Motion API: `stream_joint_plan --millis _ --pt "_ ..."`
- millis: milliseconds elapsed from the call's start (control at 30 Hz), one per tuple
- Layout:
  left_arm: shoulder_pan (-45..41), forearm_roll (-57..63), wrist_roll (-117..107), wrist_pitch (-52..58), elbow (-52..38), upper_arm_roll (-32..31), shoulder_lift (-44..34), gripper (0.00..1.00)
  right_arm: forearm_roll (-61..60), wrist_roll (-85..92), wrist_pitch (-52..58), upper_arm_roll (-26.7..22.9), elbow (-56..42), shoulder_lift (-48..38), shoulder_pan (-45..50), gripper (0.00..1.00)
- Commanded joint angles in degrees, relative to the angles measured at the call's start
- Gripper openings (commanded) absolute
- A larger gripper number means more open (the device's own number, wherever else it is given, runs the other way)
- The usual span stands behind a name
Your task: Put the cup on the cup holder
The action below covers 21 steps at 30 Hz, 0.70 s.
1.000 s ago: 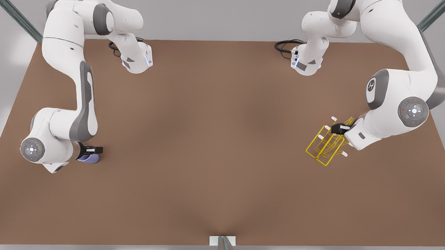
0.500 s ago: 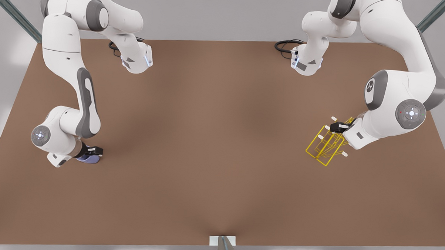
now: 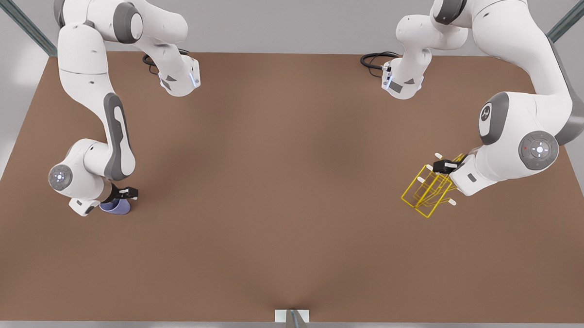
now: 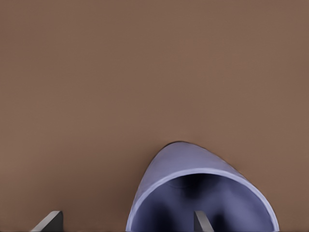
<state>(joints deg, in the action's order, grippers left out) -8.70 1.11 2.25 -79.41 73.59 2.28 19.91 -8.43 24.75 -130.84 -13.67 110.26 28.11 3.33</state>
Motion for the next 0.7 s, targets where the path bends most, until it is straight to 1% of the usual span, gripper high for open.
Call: stream_joint_plan --millis 0,267,300,333,367,400,433,533,600,667 --pt "0.0 0.03 0.04 0.04 -0.03 -0.08 -0.05 1.0 0.16 5.49 -0.29 -0.04 -0.31 0.63 0.01 1.0" --pt "0.0 0.03 0.04 0.22 -0.03 0.01 -0.13 1.0 0.34 5.49 -0.91 -0.83 -1.28 1.78 0.97 1.0" --pt "0.0 0.03 0.04 0.3 -0.03 0.01 -0.13 1.0 0.43 5.57 -0.73 -0.83 -1.45 1.78 0.97 0.87" --pt "0.0 0.03 0.04 0.48 -0.03 0.01 -0.13 1.0 0.43 5.57 -0.65 -0.83 -1.46 1.69 0.97 0.77" --pt "0.0 0.03 0.04 0.48 -0.03 0.01 -0.13 1.0 0.43 5.57 -0.56 -0.83 -1.54 1.69 0.97 0.64" --pt "0.0 0.03 0.04 0.48 -0.03 0.01 -0.13 1.0 0.43 6.28 -0.56 -0.83 -1.89 1.78 0.97 0.56" --pt "0.0 0.03 0.04 0.48 -0.03 0.01 -0.13 1.0 0.52 6.45 -0.56 -0.83 -1.98 1.78 0.97 0.51" --pt "0.0 0.03 0.04 0.48 -0.03 0.01 -0.05 1.0 0.52 6.37 -0.56 -0.83 -2.07 1.78 1.15 0.49" --pt "0.0 0.03 0.04 0.31 -0.03 0.01 -0.05 1.0 0.52 6.37 -0.56 -0.83 -2.07 1.78 1.24 0.45" --pt "0.0 0.03 0.04 0.3 -0.03 0.01 -0.05 1.0 0.52 7.15 -0.56 -0.83 -1.98 1.78 1.15 0.26"
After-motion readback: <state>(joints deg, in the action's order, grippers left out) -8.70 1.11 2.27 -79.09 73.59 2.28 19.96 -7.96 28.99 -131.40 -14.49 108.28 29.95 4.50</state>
